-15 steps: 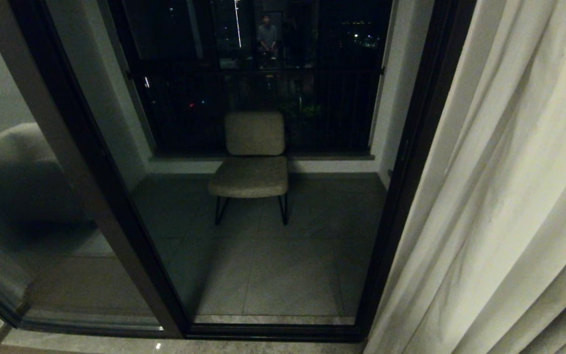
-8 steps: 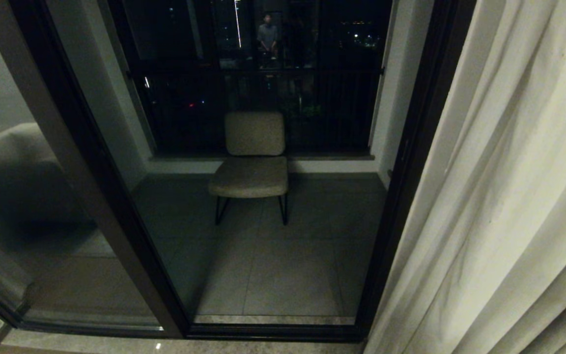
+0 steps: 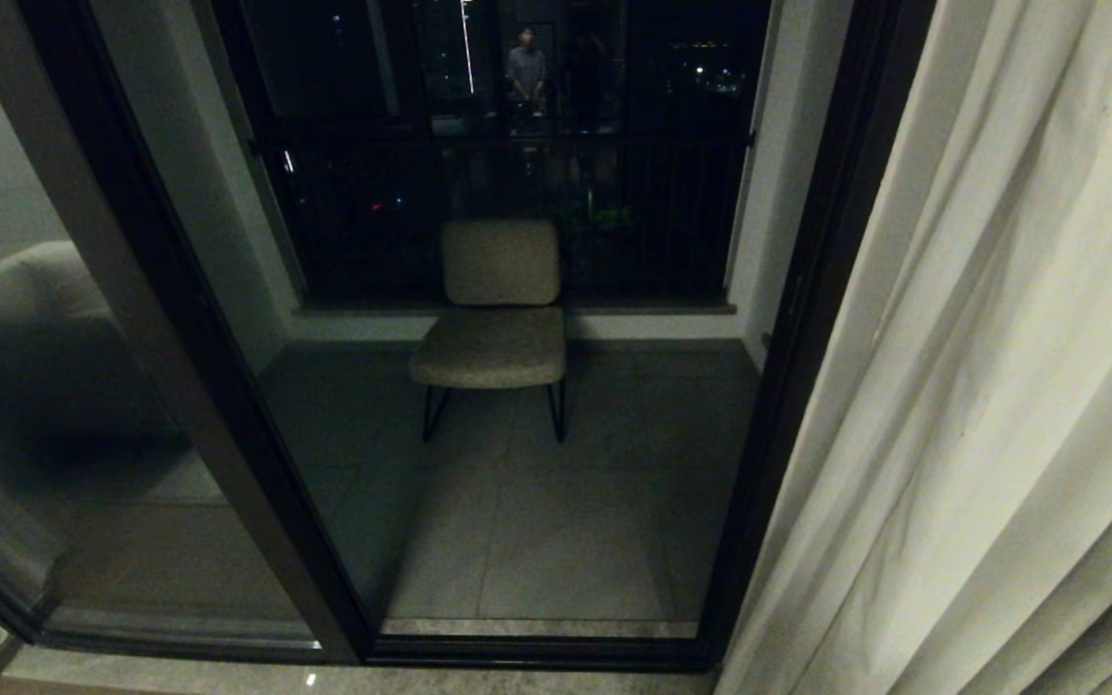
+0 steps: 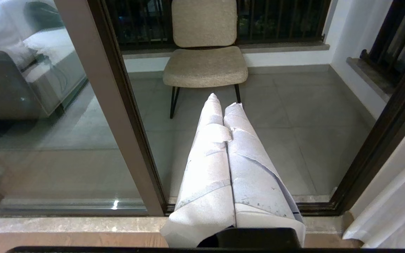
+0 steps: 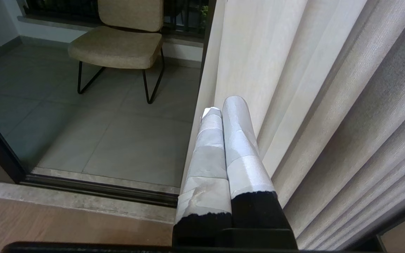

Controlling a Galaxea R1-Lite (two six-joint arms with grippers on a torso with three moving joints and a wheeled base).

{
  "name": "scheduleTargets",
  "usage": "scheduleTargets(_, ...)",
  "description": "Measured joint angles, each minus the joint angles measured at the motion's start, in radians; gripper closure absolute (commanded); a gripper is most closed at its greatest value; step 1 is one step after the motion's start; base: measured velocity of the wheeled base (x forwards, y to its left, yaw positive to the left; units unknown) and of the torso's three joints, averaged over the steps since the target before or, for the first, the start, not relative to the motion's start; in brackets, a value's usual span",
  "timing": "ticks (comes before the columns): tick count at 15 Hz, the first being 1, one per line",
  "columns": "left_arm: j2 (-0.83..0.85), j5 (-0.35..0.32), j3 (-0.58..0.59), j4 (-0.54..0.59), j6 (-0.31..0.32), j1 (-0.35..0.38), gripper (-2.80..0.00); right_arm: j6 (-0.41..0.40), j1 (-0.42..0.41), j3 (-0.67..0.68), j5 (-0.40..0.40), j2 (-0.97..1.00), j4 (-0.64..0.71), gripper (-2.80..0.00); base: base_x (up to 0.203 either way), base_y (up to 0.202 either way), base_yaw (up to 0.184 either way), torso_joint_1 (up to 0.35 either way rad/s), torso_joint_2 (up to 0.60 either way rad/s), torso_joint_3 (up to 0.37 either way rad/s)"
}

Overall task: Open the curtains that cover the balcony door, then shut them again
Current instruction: Pull the inner curtains open on both sides

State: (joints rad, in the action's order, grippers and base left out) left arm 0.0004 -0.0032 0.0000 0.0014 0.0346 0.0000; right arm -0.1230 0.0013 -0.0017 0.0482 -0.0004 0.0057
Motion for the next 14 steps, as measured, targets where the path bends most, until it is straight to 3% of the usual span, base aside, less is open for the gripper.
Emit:
scheduleTargets(8, 0.000, 0.000, 0.000, 0.000, 0.000, 0.000, 0.00, -0.004, -0.001, -0.004, -0.001, -0.001, -0.002, 0.00, 0.000, 0.000, 0.000, 0.000, 0.00, 0.000)
scheduleTargets(14, 0.000, 0.000, 0.000, 0.000, 0.000, 0.000, 0.00, 0.001, -0.003, -0.121, 0.001, 0.071, -0.003, 0.00, 0.000, 0.000, 0.000, 0.000, 0.00, 0.000)
